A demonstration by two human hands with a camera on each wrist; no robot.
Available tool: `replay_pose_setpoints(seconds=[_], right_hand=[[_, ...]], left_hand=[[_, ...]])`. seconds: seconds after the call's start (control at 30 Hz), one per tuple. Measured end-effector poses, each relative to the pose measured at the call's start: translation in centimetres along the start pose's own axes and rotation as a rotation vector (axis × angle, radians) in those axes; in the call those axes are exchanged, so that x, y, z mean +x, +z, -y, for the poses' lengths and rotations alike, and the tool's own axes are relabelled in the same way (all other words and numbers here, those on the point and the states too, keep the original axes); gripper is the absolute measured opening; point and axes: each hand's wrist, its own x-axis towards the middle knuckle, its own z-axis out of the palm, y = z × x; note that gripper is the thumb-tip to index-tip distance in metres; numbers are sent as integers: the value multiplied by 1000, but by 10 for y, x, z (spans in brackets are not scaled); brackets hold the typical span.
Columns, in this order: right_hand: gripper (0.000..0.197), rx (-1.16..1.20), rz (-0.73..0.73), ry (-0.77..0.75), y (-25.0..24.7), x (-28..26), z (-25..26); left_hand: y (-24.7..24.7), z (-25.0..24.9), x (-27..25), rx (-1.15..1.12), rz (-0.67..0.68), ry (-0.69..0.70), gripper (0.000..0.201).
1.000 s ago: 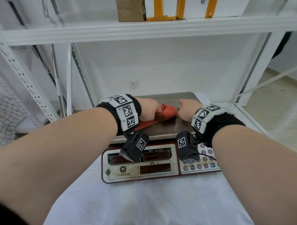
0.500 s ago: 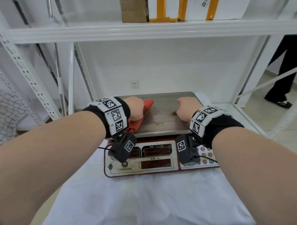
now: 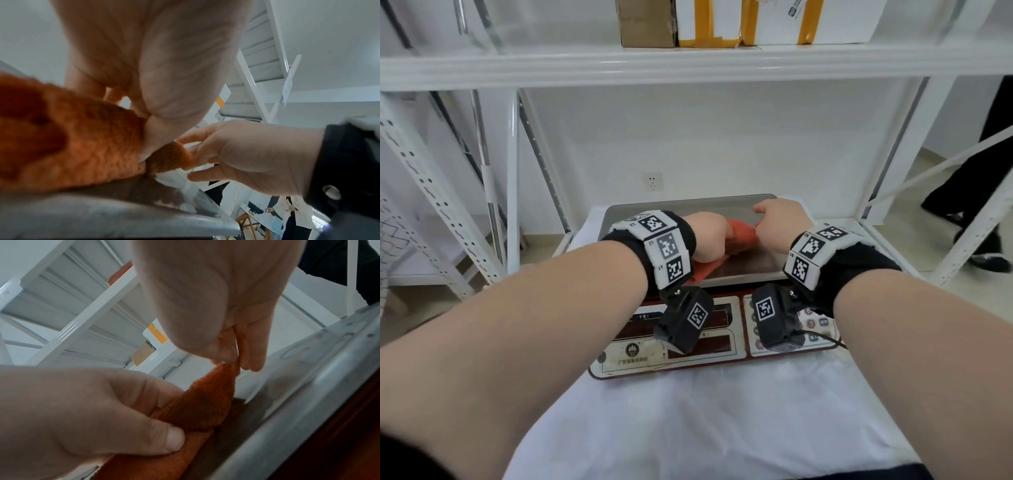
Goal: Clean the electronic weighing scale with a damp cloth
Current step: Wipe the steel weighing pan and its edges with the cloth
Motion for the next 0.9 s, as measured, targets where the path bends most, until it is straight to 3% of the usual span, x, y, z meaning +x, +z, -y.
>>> replay_pose_setpoints(seconds=[0.23, 0.47, 0.6, 0.63, 0.67, 0.9], right_hand=[[43, -77, 27, -16, -4, 0, 3], [46, -104, 100, -93, -4, -8, 30], [49, -117, 152, -147, 3, -11, 46], [49, -112, 152, -158, 4, -12, 49], [49, -115, 155, -167, 5, -14, 51], [51, -122, 192, -197, 4, -22, 55]], left_hand=[[2, 35, -9, -94, -34, 32, 47], [14, 79, -42, -114, -85, -135, 47], [21, 94, -62, -112, -62, -248, 36], [24, 95, -69, -67, -62, -249, 20], [27, 98, -69, -51, -84, -258, 33], [31, 89, -79, 120, 19, -405, 45]])
